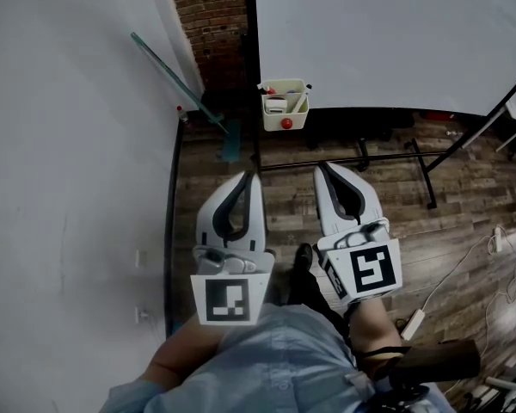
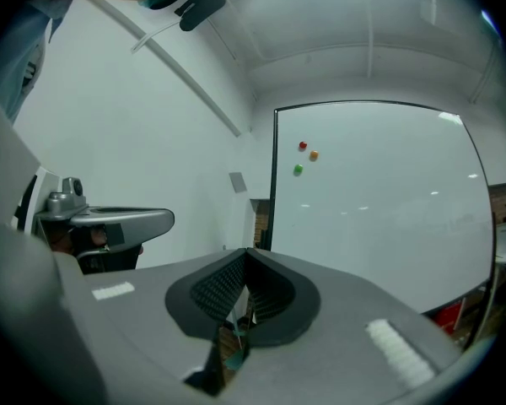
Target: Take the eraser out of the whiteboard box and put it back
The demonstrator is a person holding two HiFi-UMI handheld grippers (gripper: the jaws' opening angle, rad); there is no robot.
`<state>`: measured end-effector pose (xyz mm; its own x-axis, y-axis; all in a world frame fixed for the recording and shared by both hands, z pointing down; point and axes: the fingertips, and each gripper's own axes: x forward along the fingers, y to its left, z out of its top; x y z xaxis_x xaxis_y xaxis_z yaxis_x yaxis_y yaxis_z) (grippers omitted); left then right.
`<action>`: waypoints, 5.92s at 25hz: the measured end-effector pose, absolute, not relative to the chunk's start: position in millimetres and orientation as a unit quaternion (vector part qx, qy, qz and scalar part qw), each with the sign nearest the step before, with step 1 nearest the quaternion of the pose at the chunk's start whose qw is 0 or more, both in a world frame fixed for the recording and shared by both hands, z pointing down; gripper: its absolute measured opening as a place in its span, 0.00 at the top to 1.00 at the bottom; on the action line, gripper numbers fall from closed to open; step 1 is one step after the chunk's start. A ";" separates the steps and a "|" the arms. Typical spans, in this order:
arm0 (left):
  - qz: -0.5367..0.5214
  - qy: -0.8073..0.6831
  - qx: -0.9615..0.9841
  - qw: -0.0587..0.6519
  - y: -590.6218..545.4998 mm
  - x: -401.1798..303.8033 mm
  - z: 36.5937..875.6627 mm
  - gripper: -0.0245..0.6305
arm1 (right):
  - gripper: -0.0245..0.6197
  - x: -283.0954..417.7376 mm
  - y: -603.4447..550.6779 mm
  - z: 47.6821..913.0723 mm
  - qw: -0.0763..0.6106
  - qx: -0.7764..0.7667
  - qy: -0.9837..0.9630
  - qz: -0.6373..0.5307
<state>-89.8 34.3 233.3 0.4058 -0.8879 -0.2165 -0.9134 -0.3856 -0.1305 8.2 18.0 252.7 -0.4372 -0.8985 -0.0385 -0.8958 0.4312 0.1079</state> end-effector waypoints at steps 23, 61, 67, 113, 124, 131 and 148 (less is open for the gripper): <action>0.029 0.610 -0.783 0.116 -127.3 -47.8 237.5 0.96 | 0.96 34.5 -146.9 271.2 0.012 0.419 -0.907 -0.039; 0.033 0.670 -0.738 0.075 -210.6 -89.4 265.3 0.96 | 0.72 -39.1 -210.2 347.5 0.158 0.233 -0.957 -0.065; 0.026 0.670 -0.739 0.066 -219.1 -93.7 273.3 0.95 | 0.70 -43.3 -215.2 365.2 0.187 0.223 -0.955 -0.065; 0.027 0.668 -0.738 0.087 -193.6 -82.2 255.4 0.96 | 0.76 -17.1 -207.9 323.5 0.151 0.262 -0.952 -0.053; 0.033 0.664 -0.737 0.122 -166.6 -65.4 229.8 0.96 | 0.76 15.2 -193.4 261.8 0.050 0.296 -0.953 -0.053; 0.046 0.665 -0.735 0.126 -155.9 -62.8 222.7 0.96 | 0.76 24.9 -187.6 248.0 0.032 0.303 -0.950 -0.063; 0.041 0.666 -0.733 0.132 -150.3 -63.2 221.6 0.96 | 0.76 27.4 -182.5 242.5 0.022 0.306 -0.950 -0.062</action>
